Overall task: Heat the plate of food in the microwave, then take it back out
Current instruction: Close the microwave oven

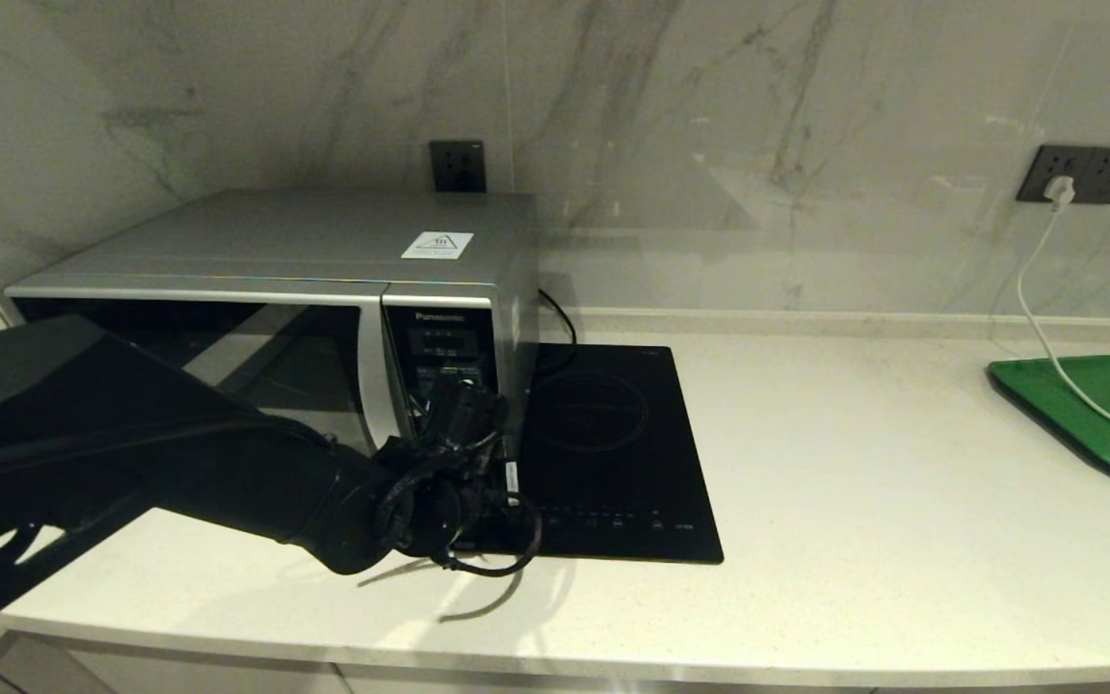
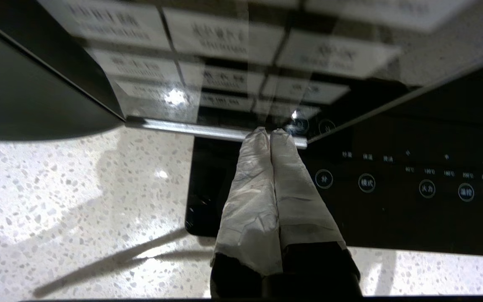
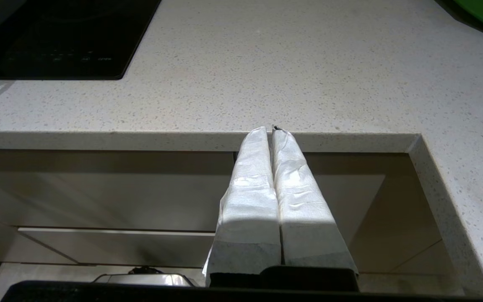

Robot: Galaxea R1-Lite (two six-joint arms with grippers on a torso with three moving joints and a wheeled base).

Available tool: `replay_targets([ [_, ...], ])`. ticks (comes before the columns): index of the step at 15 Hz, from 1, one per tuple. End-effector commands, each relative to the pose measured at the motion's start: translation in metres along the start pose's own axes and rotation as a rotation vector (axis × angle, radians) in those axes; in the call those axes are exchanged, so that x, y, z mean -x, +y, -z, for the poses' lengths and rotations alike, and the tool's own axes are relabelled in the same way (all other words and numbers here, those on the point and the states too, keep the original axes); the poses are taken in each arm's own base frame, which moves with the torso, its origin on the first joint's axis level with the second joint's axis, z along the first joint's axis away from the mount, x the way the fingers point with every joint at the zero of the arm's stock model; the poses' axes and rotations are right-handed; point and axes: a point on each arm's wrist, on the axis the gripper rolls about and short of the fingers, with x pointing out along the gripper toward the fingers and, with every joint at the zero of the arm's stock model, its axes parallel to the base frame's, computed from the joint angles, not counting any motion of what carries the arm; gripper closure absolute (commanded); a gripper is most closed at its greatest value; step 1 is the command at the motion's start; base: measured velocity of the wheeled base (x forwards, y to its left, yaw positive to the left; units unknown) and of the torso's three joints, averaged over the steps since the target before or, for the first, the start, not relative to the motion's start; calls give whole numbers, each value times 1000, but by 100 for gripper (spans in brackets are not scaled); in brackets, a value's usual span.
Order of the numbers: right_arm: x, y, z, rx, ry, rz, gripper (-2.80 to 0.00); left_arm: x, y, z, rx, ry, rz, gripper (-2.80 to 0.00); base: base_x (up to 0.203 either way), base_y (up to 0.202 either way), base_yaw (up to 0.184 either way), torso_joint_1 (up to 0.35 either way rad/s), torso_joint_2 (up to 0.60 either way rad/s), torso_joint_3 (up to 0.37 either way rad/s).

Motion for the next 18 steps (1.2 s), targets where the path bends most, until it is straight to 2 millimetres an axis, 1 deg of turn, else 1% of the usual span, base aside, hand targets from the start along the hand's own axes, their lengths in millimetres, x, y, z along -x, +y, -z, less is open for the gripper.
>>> replay_targets([
  [1, 0, 0, 0, 0, 2, 1, 0, -2, 3, -4, 8, -11, -10, 0, 0, 0, 0, 0, 0, 0],
  [3, 0, 0, 0, -1, 1, 0, 0, -3, 6, -7, 8, -15, -16, 0, 0, 0, 0, 0, 0, 0],
  [8, 0, 0, 0, -1, 1, 1, 0, -4, 7, -7, 5, -13, -19, 0, 0, 0, 0, 0, 0, 0],
  [15, 0, 0, 0, -1, 1, 1, 0, -9, 6, -1, 3, 3, -25, 0, 0, 0, 0, 0, 0, 0],
  [18, 0, 0, 0, 0, 1, 0, 0, -9, 6, -2, 4, 0, -23, 0, 0, 0, 0, 0, 0, 0],
])
